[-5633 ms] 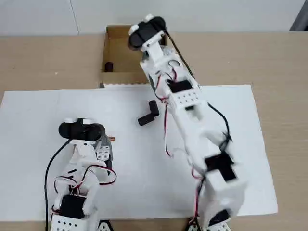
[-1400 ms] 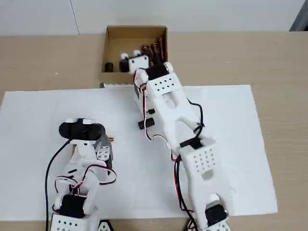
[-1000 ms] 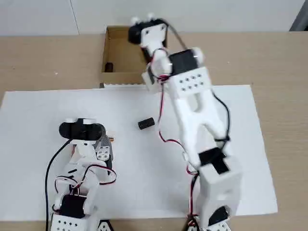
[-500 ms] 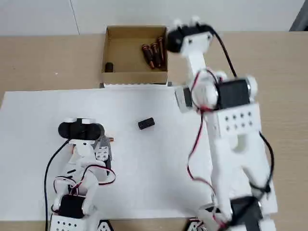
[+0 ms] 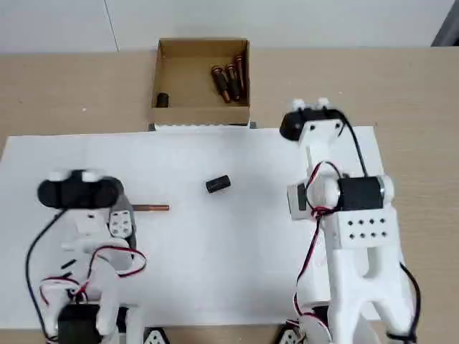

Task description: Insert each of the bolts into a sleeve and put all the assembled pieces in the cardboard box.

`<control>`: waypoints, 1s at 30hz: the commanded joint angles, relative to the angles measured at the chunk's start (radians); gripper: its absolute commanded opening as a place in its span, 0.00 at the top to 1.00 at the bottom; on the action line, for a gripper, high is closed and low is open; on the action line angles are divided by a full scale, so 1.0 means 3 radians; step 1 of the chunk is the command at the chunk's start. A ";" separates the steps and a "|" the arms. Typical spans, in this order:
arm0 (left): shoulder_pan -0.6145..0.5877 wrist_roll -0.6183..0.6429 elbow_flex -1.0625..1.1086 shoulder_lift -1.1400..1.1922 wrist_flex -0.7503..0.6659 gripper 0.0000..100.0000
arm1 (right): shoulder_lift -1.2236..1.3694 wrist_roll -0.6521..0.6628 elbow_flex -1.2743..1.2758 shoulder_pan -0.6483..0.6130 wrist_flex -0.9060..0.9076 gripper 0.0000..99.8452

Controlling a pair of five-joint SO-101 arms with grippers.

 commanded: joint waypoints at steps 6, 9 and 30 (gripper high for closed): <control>-0.0194 -0.0015 -0.1363 0.1509 0.0281 0.99 | -0.0432 0.0102 0.0343 0.0090 -0.0074 1.00; -0.0251 -0.0015 -0.1634 0.1887 0.0476 0.99 | -0.0616 0.0092 0.0476 0.0090 -0.0079 1.00; -0.0624 -0.0511 -0.2135 0.3749 0.0854 0.99 | -0.2376 0.0113 0.1422 0.0575 -0.0514 0.99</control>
